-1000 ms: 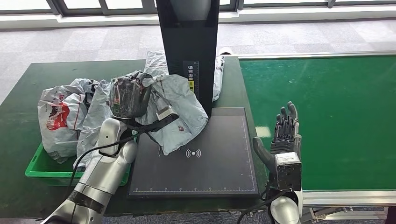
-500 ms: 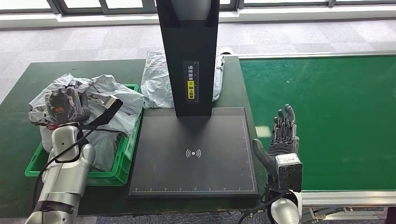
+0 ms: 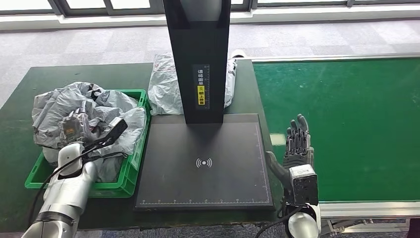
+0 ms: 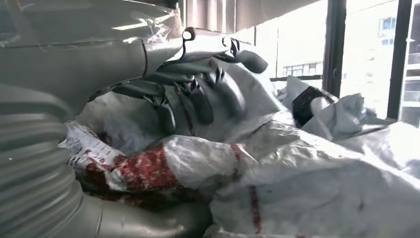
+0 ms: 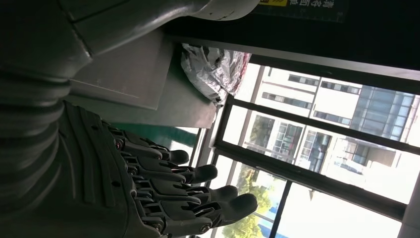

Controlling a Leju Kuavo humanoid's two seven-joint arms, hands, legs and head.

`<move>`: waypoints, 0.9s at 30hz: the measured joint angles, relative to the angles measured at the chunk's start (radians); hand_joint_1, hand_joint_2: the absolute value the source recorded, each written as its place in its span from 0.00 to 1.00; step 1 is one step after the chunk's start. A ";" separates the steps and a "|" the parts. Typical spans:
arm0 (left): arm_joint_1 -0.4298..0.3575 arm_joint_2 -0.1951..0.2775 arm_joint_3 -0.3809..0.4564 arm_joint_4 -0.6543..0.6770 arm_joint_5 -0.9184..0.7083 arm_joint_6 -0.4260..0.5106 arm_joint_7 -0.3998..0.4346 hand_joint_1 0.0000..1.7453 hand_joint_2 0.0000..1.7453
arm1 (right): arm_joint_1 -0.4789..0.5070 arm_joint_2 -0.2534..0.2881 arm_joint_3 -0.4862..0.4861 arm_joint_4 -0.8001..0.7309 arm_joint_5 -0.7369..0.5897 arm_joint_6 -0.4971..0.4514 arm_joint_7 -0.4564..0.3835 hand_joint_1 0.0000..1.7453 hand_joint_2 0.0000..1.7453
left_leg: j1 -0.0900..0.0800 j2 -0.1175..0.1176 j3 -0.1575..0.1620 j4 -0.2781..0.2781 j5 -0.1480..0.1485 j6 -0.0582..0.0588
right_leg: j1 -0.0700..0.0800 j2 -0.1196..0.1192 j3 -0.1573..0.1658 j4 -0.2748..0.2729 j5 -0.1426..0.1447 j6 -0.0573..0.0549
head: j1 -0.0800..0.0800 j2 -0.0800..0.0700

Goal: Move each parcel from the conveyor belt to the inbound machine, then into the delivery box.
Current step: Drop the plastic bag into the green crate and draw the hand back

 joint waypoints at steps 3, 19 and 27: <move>-0.012 -0.013 0.005 0.007 0.039 0.013 -0.034 0.00 1.00 | 0.016 -0.002 0.000 -0.001 0.001 -0.001 0.000 0.00 1.00 | 0.000 0.000 0.000 0.000 0.000 0.000 | 0.000 0.000 0.000 0.000 0.000 0.000 | 0.000 0.000; 0.015 -0.100 -0.003 -0.305 0.801 0.109 -0.420 0.00 1.00 | 0.061 -0.005 0.000 -0.018 0.001 -0.024 -0.006 0.00 1.00 | 0.000 0.000 -0.001 0.000 0.000 0.000 | 0.000 0.000 0.000 0.000 0.000 0.000 | 0.000 0.000; 0.023 -0.125 -0.033 -0.379 0.974 0.103 -0.549 0.00 1.00 | 0.054 -0.004 0.004 -0.018 0.001 -0.032 -0.023 0.00 1.00 | 0.000 0.000 -0.001 0.000 0.000 0.000 | 0.000 0.000 0.000 0.000 0.000 0.000 | 0.000 0.000</move>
